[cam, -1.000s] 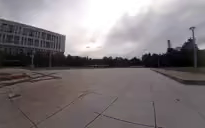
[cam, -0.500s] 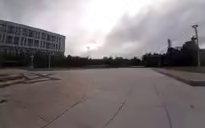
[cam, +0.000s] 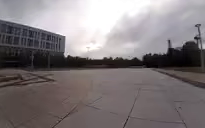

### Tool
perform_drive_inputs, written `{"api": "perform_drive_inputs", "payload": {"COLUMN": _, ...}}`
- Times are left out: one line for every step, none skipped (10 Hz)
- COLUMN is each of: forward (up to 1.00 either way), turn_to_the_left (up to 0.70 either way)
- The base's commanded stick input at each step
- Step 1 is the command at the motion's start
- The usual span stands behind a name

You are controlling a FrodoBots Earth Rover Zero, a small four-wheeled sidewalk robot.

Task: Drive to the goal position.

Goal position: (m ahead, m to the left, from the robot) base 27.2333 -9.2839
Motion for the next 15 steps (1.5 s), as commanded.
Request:
{"api": "perform_drive_inputs", "payload": {"forward": 0.7, "turn_to_the_left": 0.0}}
{"api": "perform_drive_inputs", "payload": {"forward": 0.7, "turn_to_the_left": 0.0}}
{"api": "perform_drive_inputs", "payload": {"forward": 0.7, "turn_to_the_left": 0.0}}
{"api": "perform_drive_inputs", "payload": {"forward": 0.7, "turn_to_the_left": 0.0}}
{"api": "perform_drive_inputs", "payload": {"forward": 0.7, "turn_to_the_left": 0.0}}
{"api": "perform_drive_inputs", "payload": {"forward": 0.7, "turn_to_the_left": 0.0}}
{"api": "perform_drive_inputs", "payload": {"forward": 0.7, "turn_to_the_left": 0.0}}
{"api": "perform_drive_inputs", "payload": {"forward": 0.7, "turn_to_the_left": 0.0}}
{"api": "perform_drive_inputs", "payload": {"forward": 0.7, "turn_to_the_left": 0.0}}
{"api": "perform_drive_inputs", "payload": {"forward": 0.7, "turn_to_the_left": 0.0}}
{"api": "perform_drive_inputs", "payload": {"forward": 0.7, "turn_to_the_left": 0.0}}
{"api": "perform_drive_inputs", "payload": {"forward": 0.7, "turn_to_the_left": 0.0}}
{"api": "perform_drive_inputs", "payload": {"forward": 0.7, "turn_to_the_left": 0.0}}
{"api": "perform_drive_inputs", "payload": {"forward": 0.7, "turn_to_the_left": 0.0}}
{"api": "perform_drive_inputs", "payload": {"forward": 0.7, "turn_to_the_left": 0.0}}
